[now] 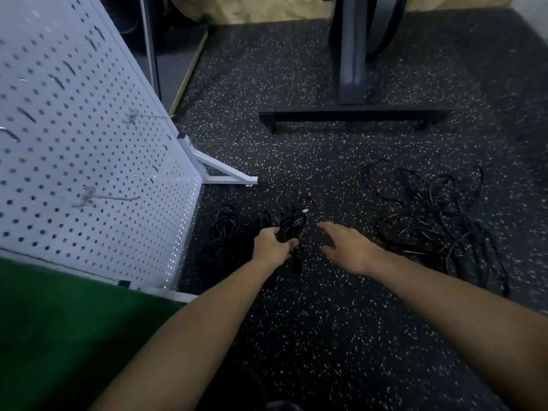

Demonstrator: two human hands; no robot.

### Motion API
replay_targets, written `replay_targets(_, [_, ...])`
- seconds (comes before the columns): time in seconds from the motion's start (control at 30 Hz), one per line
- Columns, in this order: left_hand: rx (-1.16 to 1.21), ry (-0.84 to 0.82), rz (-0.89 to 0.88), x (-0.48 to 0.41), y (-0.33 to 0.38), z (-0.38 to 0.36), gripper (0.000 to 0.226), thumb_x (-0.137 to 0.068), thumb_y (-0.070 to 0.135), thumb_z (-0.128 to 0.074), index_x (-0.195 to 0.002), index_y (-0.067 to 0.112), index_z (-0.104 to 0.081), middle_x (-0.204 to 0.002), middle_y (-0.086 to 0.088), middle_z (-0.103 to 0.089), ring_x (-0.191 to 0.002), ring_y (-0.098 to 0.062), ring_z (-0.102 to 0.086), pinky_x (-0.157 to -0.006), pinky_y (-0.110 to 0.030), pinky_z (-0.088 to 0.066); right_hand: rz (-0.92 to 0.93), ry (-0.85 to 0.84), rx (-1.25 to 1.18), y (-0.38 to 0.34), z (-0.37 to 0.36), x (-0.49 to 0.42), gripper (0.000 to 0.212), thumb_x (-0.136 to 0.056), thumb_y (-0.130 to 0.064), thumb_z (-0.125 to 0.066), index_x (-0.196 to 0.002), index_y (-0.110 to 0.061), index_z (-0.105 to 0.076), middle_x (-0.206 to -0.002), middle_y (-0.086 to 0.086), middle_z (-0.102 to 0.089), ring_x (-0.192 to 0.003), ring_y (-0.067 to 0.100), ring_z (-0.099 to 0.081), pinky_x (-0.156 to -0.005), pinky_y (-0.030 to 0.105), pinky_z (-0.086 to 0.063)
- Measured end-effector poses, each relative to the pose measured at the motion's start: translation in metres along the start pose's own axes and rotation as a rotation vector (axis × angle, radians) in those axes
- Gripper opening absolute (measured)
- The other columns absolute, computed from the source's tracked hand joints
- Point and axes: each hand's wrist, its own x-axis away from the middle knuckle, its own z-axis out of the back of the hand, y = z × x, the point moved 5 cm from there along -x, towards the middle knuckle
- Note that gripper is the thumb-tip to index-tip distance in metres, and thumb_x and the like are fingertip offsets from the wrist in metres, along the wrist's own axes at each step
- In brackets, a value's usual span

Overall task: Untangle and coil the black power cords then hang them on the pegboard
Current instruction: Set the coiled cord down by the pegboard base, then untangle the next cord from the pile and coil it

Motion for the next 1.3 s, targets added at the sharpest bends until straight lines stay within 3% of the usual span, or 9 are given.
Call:
replay_targets(0.07, [-0.089,0.019,0.000,-0.009,-0.009,-0.014,0.033,-0.096,0.027,-0.077,-0.119,0.005,-0.069,-0.110,-0.010,-0.074,-0.095,-0.019,-0.074,-0.083,-0.033,-0.063,-0.031,-0.010,0.004,0.013,-0.007,-0.007,0.063,-0.107,-0.023,-0.051,-0.164,-0.019,-0.023,-0.160,0.009,-0.040,-0.140,0.030,-0.046,-0.110,0.039,-0.045])
replay_targets(0.2, [-0.248,0.068,-0.007,-0.008,-0.019,-0.036,0.070,-0.097,0.027,-0.076,-0.155,0.005,-0.044,-0.149,-0.015,-0.055,-0.136,-0.030,-0.056,-0.109,-0.036,-0.049,-0.086,-0.028,-0.003,0.038,-0.013,-0.009,0.064,-0.106,-0.024,-0.052,-0.163,-0.019,-0.024,-0.158,0.009,-0.043,-0.137,0.029,-0.048,-0.112,0.040,-0.044])
replay_targets(0.33, [-0.380,0.099,-0.016,-0.003,-0.019,-0.042,0.060,-0.095,0.029,-0.077,-0.144,0.007,-0.050,-0.143,-0.014,-0.054,-0.129,-0.032,-0.058,-0.103,-0.041,-0.052,-0.131,-0.028,-0.031,0.059,-0.012,-0.004,0.062,-0.106,-0.022,-0.052,-0.163,-0.016,-0.026,-0.159,0.010,-0.042,-0.139,0.030,-0.046,-0.114,0.038,-0.041])
replay_targets(0.43, [-0.770,0.081,-0.123,0.002,-0.002,-0.039,0.057,-0.095,0.041,-0.075,-0.134,0.006,-0.053,-0.143,-0.012,-0.051,-0.117,-0.031,-0.063,-0.092,-0.041,-0.057,-0.151,-0.017,-0.060,0.069,-0.008,0.005,0.063,-0.105,-0.024,-0.053,-0.162,-0.018,-0.027,-0.156,0.011,-0.044,-0.138,0.030,-0.047,-0.113,0.038,-0.041])
replay_targets(0.53, [-1.046,0.051,-0.281,0.009,0.023,-0.043,0.064,-0.097,0.046,-0.071,-0.143,0.009,-0.047,-0.157,-0.011,-0.034,-0.112,-0.030,-0.066,-0.085,-0.038,-0.054,-0.171,0.008,-0.100,0.079,-0.001,0.016,0.063,-0.104,-0.025,-0.054,-0.161,-0.021,-0.028,-0.156,0.010,-0.044,-0.138,0.030,-0.046,-0.114,0.038,-0.041])
replay_targets(0.73, [-1.128,-0.325,-0.535,0.020,0.083,-0.085,0.059,-0.099,0.042,-0.069,-0.148,0.018,-0.048,-0.142,-0.003,-0.046,-0.123,-0.028,-0.058,-0.097,-0.045,-0.053,-0.207,0.046,-0.152,0.105,0.016,0.038,0.063,-0.104,-0.025,-0.055,-0.162,-0.022,-0.028,-0.158,0.008,-0.042,-0.144,0.030,-0.040,-0.118,0.042,-0.038])
replay_targets(0.9, [-1.436,-0.545,-0.653,0.022,0.134,-0.127,0.061,-0.099,0.044,-0.067,-0.151,0.021,-0.046,-0.143,-0.002,-0.049,-0.130,-0.025,-0.054,-0.103,-0.042,-0.050,-0.246,0.134,-0.198,0.151,0.032,0.054,0.063,-0.103,-0.026,-0.060,-0.160,-0.021,-0.033,-0.155,0.007,-0.044,-0.139,0.029,-0.046,-0.111,0.041,-0.045])
replay_targets(1.1, [-1.253,-0.503,-0.580,0.006,0.148,-0.202,0.061,-0.101,0.040,-0.065,-0.154,0.020,-0.042,-0.150,-0.007,-0.047,-0.136,-0.029,-0.050,-0.108,-0.046,-0.047,-0.362,0.145,-0.262,0.213,0.030,0.067,0.062,-0.101,-0.024,-0.061,-0.157,-0.016,-0.036,-0.148,0.009,-0.046,-0.135,0.031,-0.048,-0.109,0.043,-0.046])
replay_targets(1.3, [-0.875,-0.527,-0.441,-0.006,0.113,-0.266,0.091,-0.098,0.028,-0.069,-0.167,0.023,-0.010,-0.168,-0.010,-0.024,-0.151,-0.034,-0.034,-0.123,-0.046,-0.033,-0.464,0.187,-0.326,0.254,0.017,0.069,0.064,-0.098,-0.024,-0.062,-0.157,-0.017,-0.038,-0.148,0.010,-0.045,-0.138,0.032,-0.045,-0.113,0.043,-0.042])
